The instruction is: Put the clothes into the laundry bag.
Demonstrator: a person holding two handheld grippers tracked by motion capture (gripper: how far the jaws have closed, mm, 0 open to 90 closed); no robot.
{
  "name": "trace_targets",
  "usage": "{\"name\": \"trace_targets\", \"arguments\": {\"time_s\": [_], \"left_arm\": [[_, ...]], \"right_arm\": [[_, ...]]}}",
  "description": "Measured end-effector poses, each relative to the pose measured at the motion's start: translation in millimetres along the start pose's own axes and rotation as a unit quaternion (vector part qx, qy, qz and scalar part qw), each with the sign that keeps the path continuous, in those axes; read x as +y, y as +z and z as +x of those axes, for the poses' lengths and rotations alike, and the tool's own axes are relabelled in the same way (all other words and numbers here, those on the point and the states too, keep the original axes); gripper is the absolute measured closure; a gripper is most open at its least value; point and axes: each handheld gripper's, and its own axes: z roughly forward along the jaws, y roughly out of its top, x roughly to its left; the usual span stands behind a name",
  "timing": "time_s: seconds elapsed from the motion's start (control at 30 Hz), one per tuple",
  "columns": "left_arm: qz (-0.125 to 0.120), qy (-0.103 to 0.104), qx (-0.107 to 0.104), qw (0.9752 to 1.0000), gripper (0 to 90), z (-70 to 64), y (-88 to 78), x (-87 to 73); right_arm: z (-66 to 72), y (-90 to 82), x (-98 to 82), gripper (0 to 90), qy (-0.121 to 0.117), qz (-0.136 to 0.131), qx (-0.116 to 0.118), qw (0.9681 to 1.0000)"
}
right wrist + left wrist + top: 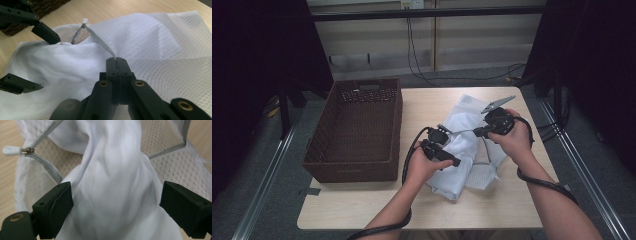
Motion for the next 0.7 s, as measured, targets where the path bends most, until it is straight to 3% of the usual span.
{"name": "trace_targets", "arguments": {"time_s": [0.03,0.07,0.13,0.23,0.3,0.33,0.37,0.43,0.53,0.7], "left_arm": [[-0.005,-0.005,-0.001,1.0000,9.4,-1.3,1.0,-1.1],[-0.001,0.003,0.000,1.0000,9.2,-0.6,0.6,-1.6],[-0.009,-0.006,-0.002,0.9999,8.2,-2.8,2.5,-4.1],[0.001,0.005,0.009,0.9999,7.4,-3.3,6.0,-8.1],[-0.011,-0.009,0.011,0.9998,6.6,-5.1,11.4,-10.6],[-0.001,0.000,0.012,0.9999,5.5,-3.0,11.7,-11.2],[-0.012,-0.014,0.014,0.9997,5.3,-4.6,14.6,-12.2],[0.007,0.004,0.020,0.9998,4.4,-2.5,17.3,-14.2],[0.006,-0.006,0.018,0.9998,2.8,-2.7,24.5,-18.4],[0.014,0.006,0.035,0.9993,5.3,-5.4,28.0,-22.6]], "right_arm": [[0.0,-0.2,-0.2,90.0,0.002,0.000,0.000,1.0000],[-0.5,-0.2,-0.3,90.0,-0.002,-0.002,0.000,1.0000],[-0.5,-1.1,0.1,90.0,0.000,0.002,-0.001,1.0000],[0.0,-0.6,1.4,90.0,-0.002,0.002,-0.001,1.0000],[0.7,0.0,2.2,90.0,-0.001,0.003,-0.002,1.0000],[0.7,0.2,2.3,90.0,-0.001,0.004,-0.001,1.0000],[0.9,0.4,2.2,90.0,0.000,0.003,0.000,1.0000],[1.1,1.5,1.5,90.0,-0.001,0.003,0.001,1.0000],[1.6,1.7,-0.1,90.0,0.002,0.005,0.001,1.0000],[1.7,1.2,-0.3,90.0,0.003,0.009,-0.002,1.0000]]}}
